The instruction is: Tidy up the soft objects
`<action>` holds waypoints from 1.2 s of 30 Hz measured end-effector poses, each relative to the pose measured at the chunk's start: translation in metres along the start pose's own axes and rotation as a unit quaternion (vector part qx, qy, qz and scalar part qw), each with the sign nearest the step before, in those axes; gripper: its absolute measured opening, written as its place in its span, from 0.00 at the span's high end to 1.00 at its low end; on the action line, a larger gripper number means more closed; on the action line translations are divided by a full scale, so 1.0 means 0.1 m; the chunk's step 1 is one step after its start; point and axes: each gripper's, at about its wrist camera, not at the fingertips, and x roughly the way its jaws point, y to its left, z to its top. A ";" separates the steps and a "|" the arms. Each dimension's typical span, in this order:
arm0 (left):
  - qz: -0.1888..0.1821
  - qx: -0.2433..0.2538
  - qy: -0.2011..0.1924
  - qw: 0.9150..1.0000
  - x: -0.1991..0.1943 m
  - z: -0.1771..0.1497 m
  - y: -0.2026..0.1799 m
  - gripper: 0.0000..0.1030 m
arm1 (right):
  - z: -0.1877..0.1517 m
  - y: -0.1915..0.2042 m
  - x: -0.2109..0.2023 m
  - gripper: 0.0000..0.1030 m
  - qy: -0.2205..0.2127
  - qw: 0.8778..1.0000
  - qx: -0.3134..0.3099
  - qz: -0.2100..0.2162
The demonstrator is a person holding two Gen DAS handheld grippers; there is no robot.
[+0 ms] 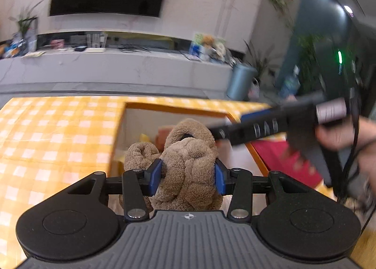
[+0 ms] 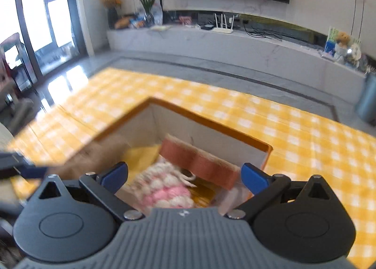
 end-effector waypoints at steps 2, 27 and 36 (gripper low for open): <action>-0.006 0.030 0.003 1.000 0.06 -0.05 -0.12 0.41 | 0.05 0.04 -0.08 0.02 0.002 1.000 -0.008 0.007; 0.044 -0.065 -0.017 0.997 -0.01 0.10 -0.15 0.00 | 0.06 0.25 -0.50 0.02 -0.068 0.998 -0.002 0.010; 0.133 -0.025 -0.149 0.979 -0.41 0.16 -0.70 0.00 | -0.23 -0.03 -1.24 0.02 -0.164 0.983 0.051 -0.061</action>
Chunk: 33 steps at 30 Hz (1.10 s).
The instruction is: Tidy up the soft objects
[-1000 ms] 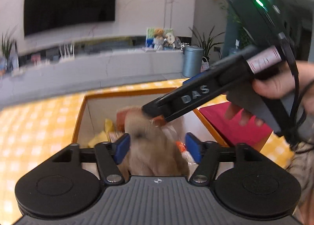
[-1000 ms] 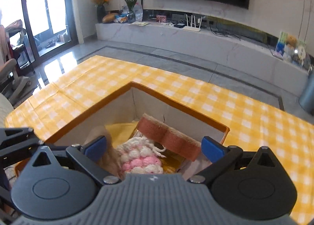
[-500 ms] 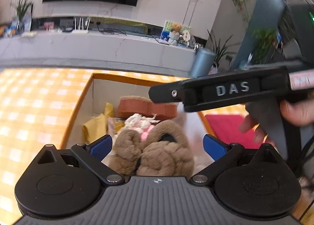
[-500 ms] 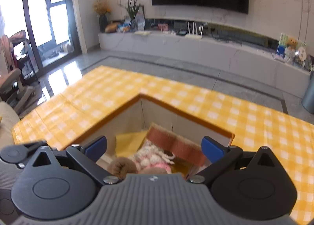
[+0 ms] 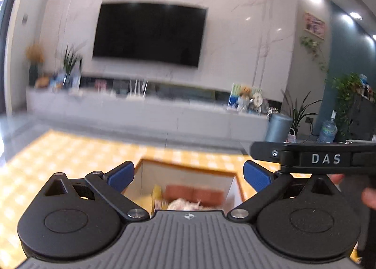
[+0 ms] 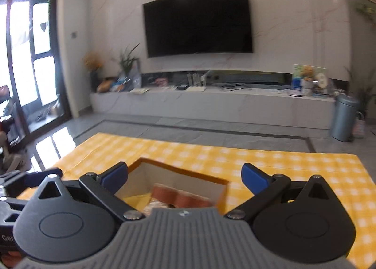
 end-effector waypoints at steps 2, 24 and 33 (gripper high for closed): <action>0.000 0.017 -0.011 1.000 -0.01 -0.04 -0.12 0.00 | -0.04 -0.11 -0.13 0.02 0.000 1.000 0.014 -0.012; -0.005 0.060 0.087 0.994 0.23 -0.34 -0.60 0.00 | -0.92 -0.77 -0.25 0.03 0.043 0.995 0.025 -0.081; -0.006 0.067 0.083 0.994 0.20 -0.37 -0.59 0.00 | -0.97 -0.74 -0.21 0.02 0.051 0.995 0.025 -0.084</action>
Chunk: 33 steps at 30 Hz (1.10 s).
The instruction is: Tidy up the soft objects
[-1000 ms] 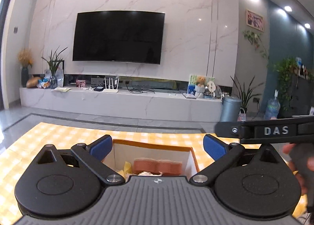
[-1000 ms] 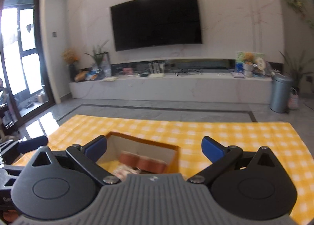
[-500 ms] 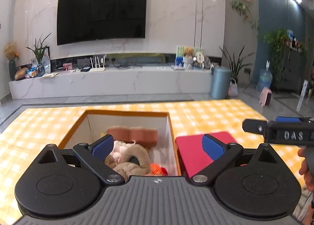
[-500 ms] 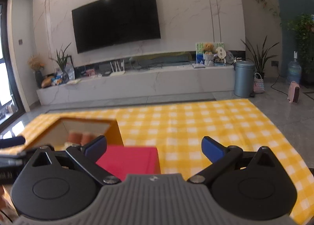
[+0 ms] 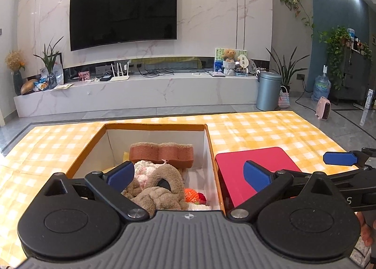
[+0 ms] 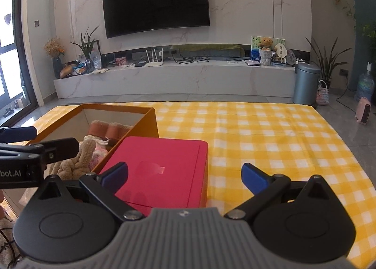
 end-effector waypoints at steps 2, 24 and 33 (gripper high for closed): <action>0.002 0.004 -0.001 1.000 0.01 0.02 -0.03 0.00 | -0.01 0.01 0.00 0.02 -0.001 1.000 -0.004 -0.001; -0.007 0.034 0.007 0.999 0.03 -0.03 -0.16 0.00 | -0.04 -0.01 -0.01 0.02 -0.006 1.000 0.004 -0.001; -0.008 0.030 0.015 0.999 0.05 -0.05 -0.14 0.00 | -0.04 -0.01 0.01 0.02 -0.003 1.000 0.002 -0.002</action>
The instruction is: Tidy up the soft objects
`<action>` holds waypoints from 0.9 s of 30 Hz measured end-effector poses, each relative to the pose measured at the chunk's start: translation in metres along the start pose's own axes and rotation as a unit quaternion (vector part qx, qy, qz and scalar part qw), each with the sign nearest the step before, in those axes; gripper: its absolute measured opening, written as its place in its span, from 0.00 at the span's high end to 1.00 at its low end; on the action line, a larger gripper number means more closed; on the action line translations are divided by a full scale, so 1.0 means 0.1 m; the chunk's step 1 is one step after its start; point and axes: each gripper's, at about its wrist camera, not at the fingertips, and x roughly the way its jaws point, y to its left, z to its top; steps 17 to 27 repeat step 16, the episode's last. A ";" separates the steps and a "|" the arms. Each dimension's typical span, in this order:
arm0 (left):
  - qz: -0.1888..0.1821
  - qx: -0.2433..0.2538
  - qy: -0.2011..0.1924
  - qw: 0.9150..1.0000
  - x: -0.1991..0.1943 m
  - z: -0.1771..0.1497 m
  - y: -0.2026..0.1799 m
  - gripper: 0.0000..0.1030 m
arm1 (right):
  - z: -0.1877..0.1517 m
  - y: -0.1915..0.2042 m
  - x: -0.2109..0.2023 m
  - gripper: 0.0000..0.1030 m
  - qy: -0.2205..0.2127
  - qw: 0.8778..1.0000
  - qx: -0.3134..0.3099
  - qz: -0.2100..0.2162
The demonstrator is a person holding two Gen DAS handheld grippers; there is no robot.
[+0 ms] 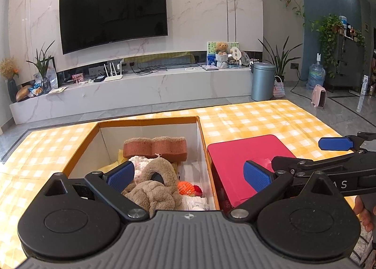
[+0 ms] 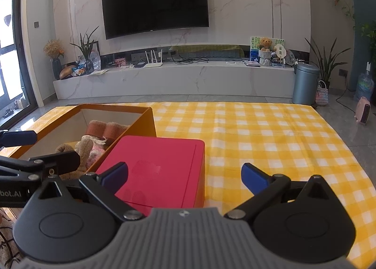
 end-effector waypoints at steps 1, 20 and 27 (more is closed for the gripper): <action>0.000 0.001 0.000 1.000 0.00 0.00 0.00 0.00 | 0.00 0.00 0.00 0.02 0.000 1.000 0.000 0.000; -0.003 0.002 0.007 1.000 0.00 -0.01 0.00 0.00 | -0.02 0.01 0.02 0.02 0.005 1.000 -0.003 -0.001; -0.003 0.002 0.007 1.000 0.00 -0.01 0.00 0.00 | -0.02 0.01 0.02 0.02 0.005 1.000 -0.003 -0.001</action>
